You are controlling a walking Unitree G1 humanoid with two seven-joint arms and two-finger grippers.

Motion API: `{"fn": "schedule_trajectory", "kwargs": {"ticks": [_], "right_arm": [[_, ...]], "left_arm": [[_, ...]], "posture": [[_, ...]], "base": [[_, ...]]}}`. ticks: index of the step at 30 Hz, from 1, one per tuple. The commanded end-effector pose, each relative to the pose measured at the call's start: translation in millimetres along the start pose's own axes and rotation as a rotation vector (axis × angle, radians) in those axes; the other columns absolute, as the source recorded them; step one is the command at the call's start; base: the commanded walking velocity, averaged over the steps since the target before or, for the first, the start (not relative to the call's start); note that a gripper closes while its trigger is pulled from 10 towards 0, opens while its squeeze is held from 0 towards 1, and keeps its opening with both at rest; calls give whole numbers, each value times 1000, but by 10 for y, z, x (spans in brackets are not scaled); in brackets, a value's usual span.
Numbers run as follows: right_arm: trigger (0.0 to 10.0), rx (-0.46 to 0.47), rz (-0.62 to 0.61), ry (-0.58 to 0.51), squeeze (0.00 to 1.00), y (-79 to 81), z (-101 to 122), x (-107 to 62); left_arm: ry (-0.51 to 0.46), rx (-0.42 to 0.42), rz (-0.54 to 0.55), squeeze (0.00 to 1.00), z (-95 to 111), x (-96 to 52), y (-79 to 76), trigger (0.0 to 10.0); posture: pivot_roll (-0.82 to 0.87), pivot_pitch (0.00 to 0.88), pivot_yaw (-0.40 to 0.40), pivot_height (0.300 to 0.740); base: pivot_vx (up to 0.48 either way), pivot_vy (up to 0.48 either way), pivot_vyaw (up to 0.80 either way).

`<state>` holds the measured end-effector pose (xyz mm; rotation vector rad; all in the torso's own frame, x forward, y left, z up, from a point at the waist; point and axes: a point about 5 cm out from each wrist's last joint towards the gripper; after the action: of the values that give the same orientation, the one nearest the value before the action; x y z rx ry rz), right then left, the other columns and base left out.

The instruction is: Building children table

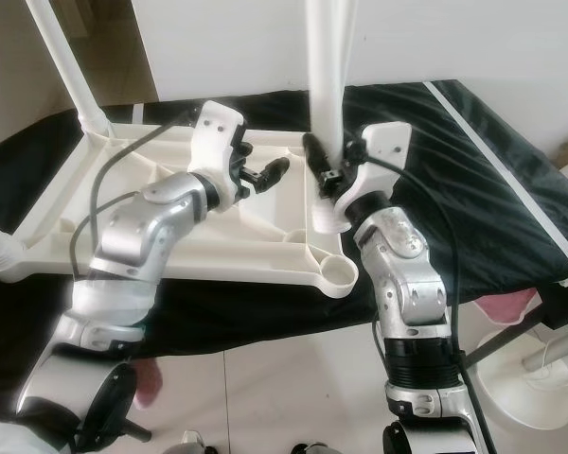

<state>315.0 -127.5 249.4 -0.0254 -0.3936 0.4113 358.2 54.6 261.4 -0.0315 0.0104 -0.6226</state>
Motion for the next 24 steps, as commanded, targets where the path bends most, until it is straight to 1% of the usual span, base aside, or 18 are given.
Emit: {"fn": "schedule_trajectory", "kwargs": {"ticks": [1, 2, 4, 5, 7, 10, 13, 14, 16, 19, 20, 21, 22, 24], "right_arm": [[10000, -15, 58, -15, 0, 68, 8, -15], [10000, -15, 58, -15, 0, 68, 8, -15], [10000, -12, 93, 4, 0, 107, -37, -35], [10000, -12, 93, 4, 0, 107, -37, -35], [10000, -10, 120, 17, 0, 130, -66, -59], [10000, -6, 140, 25, 0, 150, -89, -81], [10000, -2, 154, 28, 0, 170, -107, -98], [10000, 0, 162, 30, 0, 183, -118, -104], [10000, 0, 162, 30, 0, 183, -118, -104], [10000, 1, 198, 43, 0, 235, -159, -127], [10000, 1, 198, 43, 0, 235, -159, -127], [10000, 0, 216, 52, 0, 258, -183, -143], [10000, 0, 216, 52, 0, 258, -183, -143], [10000, -2, 224, 58, 0, 270, -201, -153]], "left_arm": [[-48, 7, 85, 0, 110, 18, 64, 10000], [-48, 7, 85, 0, 110, 18, 64, 10000], [-82, 11, 108, 0, 199, 36, 111, 10000], [-82, 11, 108, 0, 199, 36, 111, 10000], [-103, 42, 138, 0, 253, 48, 161, 10000], [-114, 60, 150, 0, 291, 56, 194, 10000], [-119, 60, 139, 0, 311, 65, 196, 10000], [-125, 56, 121, 0, 329, 73, 169, 10000], [-125, 56, 121, 0, 329, 73, 169, 10000], [-138, 67, 36, 0, 349, 98, 11, 10000], [-138, 67, 36, 0, 349, 98, 11, 10000], [-144, 93, -3, 0, 330, 109, -69, 10000], [-144, 93, -3, 0, 330, 109, -69, 10000], [-143, 136, -24, 0, 296, 116, -125, 10000]], "posture": [[16, 14, -39, 740], [16, 14, -39, 740], [18, 14, -40, 740], [18, 14, -40, 740], [20, 16, -38, 740], [18, 18, -36, 740], [17, 17, -33, 740], [17, 17, -34, 740], [17, 17, -34, 740], [14, 16, -33, 740], [14, 16, -33, 740], [13, 15, -31, 740], [13, 15, -31, 740], [15, 14, -33, 740]], "base": [[0, 0, 0], [0, 0, 0], [0, 0, 0], [0, 0, 0], [0, 0, 0], [0, 0, 0], [0, 0, 0], [0, 0, 0], [0, 0, 0], [0, 0, 0], [0, 0, 0], [0, 0, 0], [0, 0, 0], [0, 0, 0]]}}
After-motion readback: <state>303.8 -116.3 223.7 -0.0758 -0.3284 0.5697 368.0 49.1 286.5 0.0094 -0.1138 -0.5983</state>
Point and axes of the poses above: a point about 5 cm out from each wrist's last joint towards the gripper, its own x axis pointing out of the wrist towards the gripper, its own z axis along the axis of the wrist's last joint, y = z × x, and after that the axes turned 6 degrees about -x, right-handed
